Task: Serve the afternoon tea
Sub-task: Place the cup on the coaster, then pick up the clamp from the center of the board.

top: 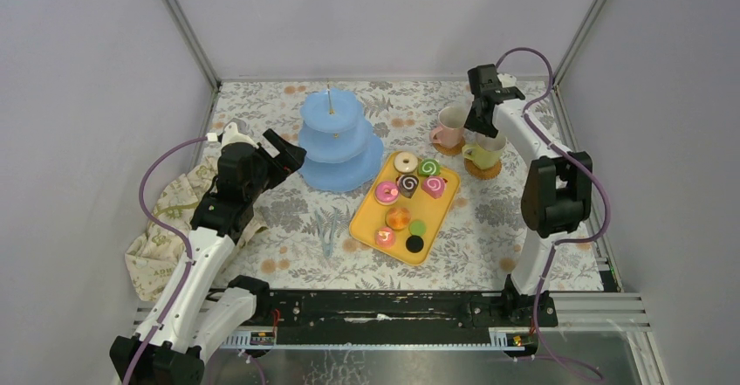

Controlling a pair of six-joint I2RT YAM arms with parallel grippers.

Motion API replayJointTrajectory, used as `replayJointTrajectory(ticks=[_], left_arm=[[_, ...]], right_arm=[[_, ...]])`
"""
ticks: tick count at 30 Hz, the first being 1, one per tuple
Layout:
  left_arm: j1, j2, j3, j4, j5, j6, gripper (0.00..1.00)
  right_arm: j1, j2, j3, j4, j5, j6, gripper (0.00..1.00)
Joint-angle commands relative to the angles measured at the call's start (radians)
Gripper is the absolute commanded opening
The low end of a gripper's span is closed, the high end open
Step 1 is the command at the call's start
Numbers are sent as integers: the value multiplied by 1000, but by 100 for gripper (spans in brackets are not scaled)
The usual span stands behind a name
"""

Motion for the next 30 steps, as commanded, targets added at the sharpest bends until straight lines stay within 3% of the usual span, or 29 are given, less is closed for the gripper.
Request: replayJointTrajectory(ticks=[1, 5, 18, 30], left_arm=[[-6, -9, 22, 17, -8, -4, 97], [-6, -7, 30, 13, -16, -3, 97], [-5, 16, 49, -7, -50, -6, 97], [-6, 44, 50, -17, -57, -3, 97]], right_arm=[[-5, -67, 39, -21, 8, -18, 47], [-5, -98, 40, -25, 13, -19, 48], [13, -223, 62, -24, -32, -37, 66], [226, -336, 46, -24, 84, -58, 70]])
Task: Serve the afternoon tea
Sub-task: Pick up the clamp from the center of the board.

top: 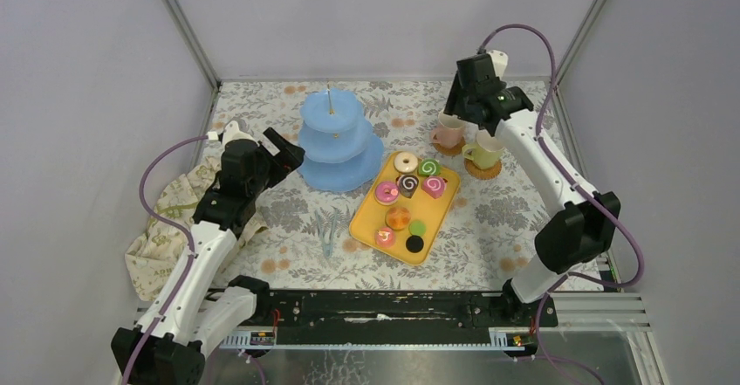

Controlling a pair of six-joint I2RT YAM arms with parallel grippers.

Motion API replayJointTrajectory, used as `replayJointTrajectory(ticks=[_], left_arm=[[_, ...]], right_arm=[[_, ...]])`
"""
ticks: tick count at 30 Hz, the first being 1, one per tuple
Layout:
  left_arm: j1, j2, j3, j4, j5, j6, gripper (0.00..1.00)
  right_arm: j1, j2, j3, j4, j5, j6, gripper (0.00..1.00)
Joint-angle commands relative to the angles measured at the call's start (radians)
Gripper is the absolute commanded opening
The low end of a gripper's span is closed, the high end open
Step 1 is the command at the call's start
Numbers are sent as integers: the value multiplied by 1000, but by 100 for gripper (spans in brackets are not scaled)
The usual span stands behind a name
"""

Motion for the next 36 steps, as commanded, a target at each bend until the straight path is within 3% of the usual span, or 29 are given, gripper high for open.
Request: replayJointTrajectory(ticks=[1, 16, 22, 29, 36], left_arm=[[-5, 6, 32, 1, -14, 0, 97], [-6, 9, 29, -5, -27, -12, 98], [-5, 12, 23, -10, -62, -27, 100], [-4, 1, 40, -31, -123, -35, 100], [-1, -29, 34, -40, -188, -32, 100]], right_arm=[[99, -94, 3, 6, 75, -23, 70], [620, -143, -103, 13, 351, 42, 70], [832, -59, -110, 0, 458, 127, 71], [1032, 118, -67, -11, 472, 225, 72], [1115, 214, -38, 31, 432, 272, 77]])
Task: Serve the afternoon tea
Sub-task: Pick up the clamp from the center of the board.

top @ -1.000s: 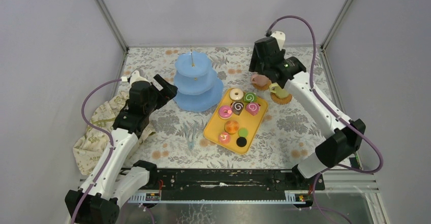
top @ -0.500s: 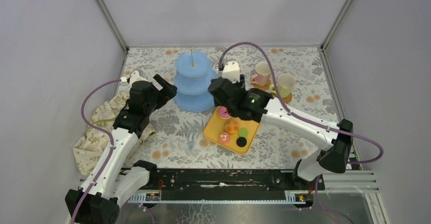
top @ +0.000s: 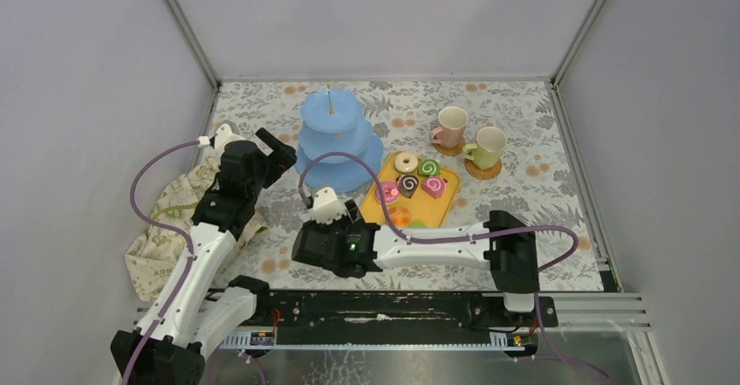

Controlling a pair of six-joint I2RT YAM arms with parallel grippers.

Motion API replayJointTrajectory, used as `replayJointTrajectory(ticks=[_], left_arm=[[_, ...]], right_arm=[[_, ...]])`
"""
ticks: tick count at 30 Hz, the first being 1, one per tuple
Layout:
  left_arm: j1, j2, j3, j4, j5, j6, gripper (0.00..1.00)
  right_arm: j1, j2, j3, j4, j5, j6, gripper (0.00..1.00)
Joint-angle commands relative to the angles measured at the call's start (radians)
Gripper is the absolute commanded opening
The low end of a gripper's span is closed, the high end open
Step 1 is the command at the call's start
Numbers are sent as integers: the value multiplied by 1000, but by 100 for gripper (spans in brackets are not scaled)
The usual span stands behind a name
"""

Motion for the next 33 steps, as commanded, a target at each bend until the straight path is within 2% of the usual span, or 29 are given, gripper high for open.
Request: replayJointTrajectory(ticks=[1, 7, 21, 27, 33], left_arm=[[-1, -29, 31, -12, -65, -4, 100], [3, -29, 36, -26, -57, 6, 100], [11, -57, 52, -67, -67, 35, 100], [17, -64, 57, -74, -75, 55, 100], [18, -70, 46, -64, -71, 61, 100]], right_arm=[[34, -1, 48, 53, 17, 44, 78], [72, 66, 83, 71, 29, 26, 81], [83, 182, 148, 125, 6, 27, 82], [79, 252, 199, 86, 18, 58, 86], [63, 265, 165, 77, 15, 121, 88]])
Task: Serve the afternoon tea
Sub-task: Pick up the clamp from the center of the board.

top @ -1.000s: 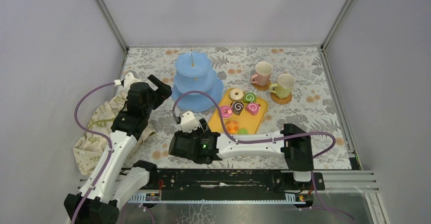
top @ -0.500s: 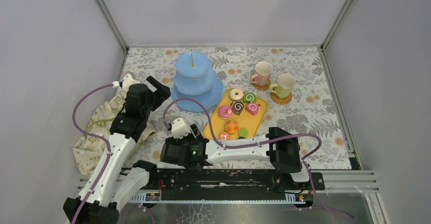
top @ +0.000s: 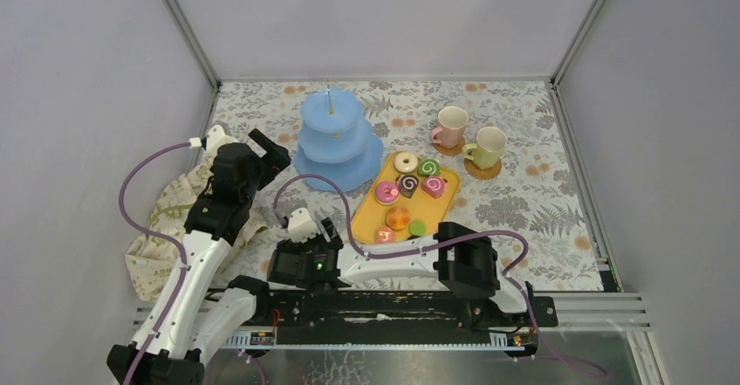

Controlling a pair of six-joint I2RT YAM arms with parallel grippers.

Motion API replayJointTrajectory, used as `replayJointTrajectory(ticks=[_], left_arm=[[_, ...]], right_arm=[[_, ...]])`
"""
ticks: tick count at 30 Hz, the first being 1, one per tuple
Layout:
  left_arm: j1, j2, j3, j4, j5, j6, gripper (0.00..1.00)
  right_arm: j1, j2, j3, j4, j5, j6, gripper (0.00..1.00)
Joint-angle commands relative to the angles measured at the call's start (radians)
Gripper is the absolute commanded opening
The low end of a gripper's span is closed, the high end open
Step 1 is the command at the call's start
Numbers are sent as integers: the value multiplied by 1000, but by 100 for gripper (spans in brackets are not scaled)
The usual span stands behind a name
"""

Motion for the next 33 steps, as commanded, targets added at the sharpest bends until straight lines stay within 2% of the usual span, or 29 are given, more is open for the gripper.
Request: replayJointTrajectory(ticks=[1, 23, 33], left_arm=[[6, -13, 12, 9, -16, 26, 100], [10, -19, -11, 50, 6, 9, 100], [9, -2, -3, 59, 15, -2, 100]], right_arm=[[-17, -1, -2, 3, 13, 73, 88], [-96, 36, -154, 148, -61, 134, 86], [-112, 44, -214, 227, -119, 147, 80]])
